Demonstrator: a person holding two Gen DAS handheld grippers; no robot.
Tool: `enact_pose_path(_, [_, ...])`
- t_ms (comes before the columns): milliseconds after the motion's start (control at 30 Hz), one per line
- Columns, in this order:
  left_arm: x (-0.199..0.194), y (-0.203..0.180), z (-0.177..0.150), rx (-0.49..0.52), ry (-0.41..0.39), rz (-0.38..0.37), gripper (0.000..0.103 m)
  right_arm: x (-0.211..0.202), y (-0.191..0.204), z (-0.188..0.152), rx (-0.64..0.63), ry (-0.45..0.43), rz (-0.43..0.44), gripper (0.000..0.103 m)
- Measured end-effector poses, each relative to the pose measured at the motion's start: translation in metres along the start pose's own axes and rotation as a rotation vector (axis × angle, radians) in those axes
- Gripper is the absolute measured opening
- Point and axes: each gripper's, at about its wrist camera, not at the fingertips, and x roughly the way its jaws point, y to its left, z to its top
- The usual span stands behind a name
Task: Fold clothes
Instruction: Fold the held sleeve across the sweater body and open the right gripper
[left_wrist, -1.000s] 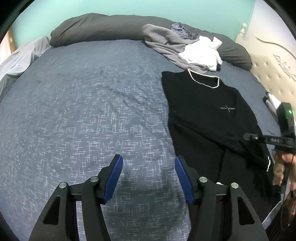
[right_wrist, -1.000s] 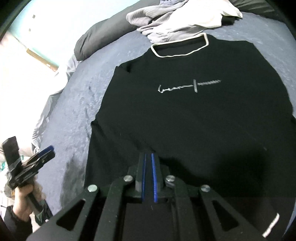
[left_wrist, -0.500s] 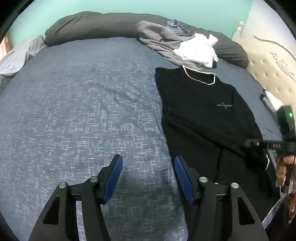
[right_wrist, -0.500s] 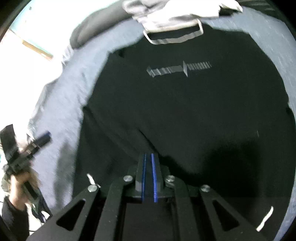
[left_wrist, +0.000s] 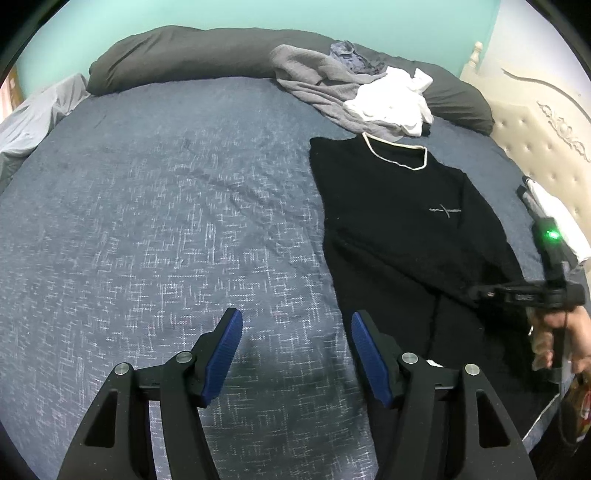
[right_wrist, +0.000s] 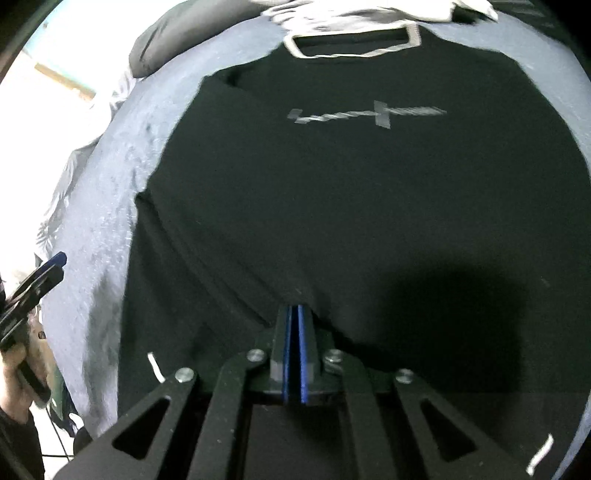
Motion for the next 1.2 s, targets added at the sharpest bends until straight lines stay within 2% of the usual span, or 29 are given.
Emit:
enact_pose_path(100, [0.002, 0.000, -0.001, -0.005, 0.001, -0.002, 0.066, -0.014, -0.012, -0.002, 0.034, -0.018, 0.003, 0.005])
enact_pose_path(233, [0.001, -0.006, -0.002, -0.003, 0.006, -0.005, 0.066, -0.022, 0.001, 0.011, 0.036, -0.091, 0.057, 0.007])
enact_pose_path(367, [-0.002, -0.012, -0.003, 0.014, 0.011, -0.010, 0.066, -0.002, 0.010, 0.015, 0.006, -0.056, 0.045, 0.007])
enact_pose_path(433, [-0.004, -0.012, -0.003, 0.010, 0.007, -0.014, 0.066, 0.007, 0.002, 0.011, 0.019, -0.031, 0.012, 0.005])
enact_pose_path(533, [-0.004, -0.011, -0.004, 0.010, 0.004, -0.021, 0.066, -0.001, -0.014, -0.002, 0.042, -0.027, 0.014, 0.001])
enact_pose_path(700, [0.001, -0.007, -0.005, 0.004, 0.012, -0.019, 0.067, -0.029, -0.043, -0.025, 0.058, -0.017, -0.010, 0.001])
enact_pose_path(800, [0.002, -0.006, -0.006, -0.008, 0.014, -0.020, 0.067, -0.046, -0.053, -0.028, 0.082, -0.055, -0.019, 0.004])
enact_pose_path(833, [0.003, -0.007, -0.006, -0.009, 0.015, -0.020, 0.067, -0.050, -0.052, -0.026, 0.087, -0.078, -0.007, 0.007])
enact_pose_path(933, [0.002, -0.012, -0.006, -0.008, 0.019, -0.024, 0.067, -0.046, -0.037, -0.015, 0.080, -0.101, 0.039, 0.007])
enact_pose_path(1067, [-0.002, -0.021, -0.004, 0.014, 0.017, -0.025, 0.067, -0.021, -0.012, 0.000, 0.059, -0.079, 0.092, 0.007])
enact_pose_path(1133, [-0.002, -0.022, -0.003, 0.012, 0.017, -0.028, 0.067, -0.007, -0.002, 0.005, 0.058, -0.066, 0.101, 0.007])
enact_pose_path(1200, [-0.002, -0.022, -0.003, 0.011, 0.019, -0.031, 0.067, 0.000, 0.000, 0.009, 0.046, -0.057, 0.060, 0.007])
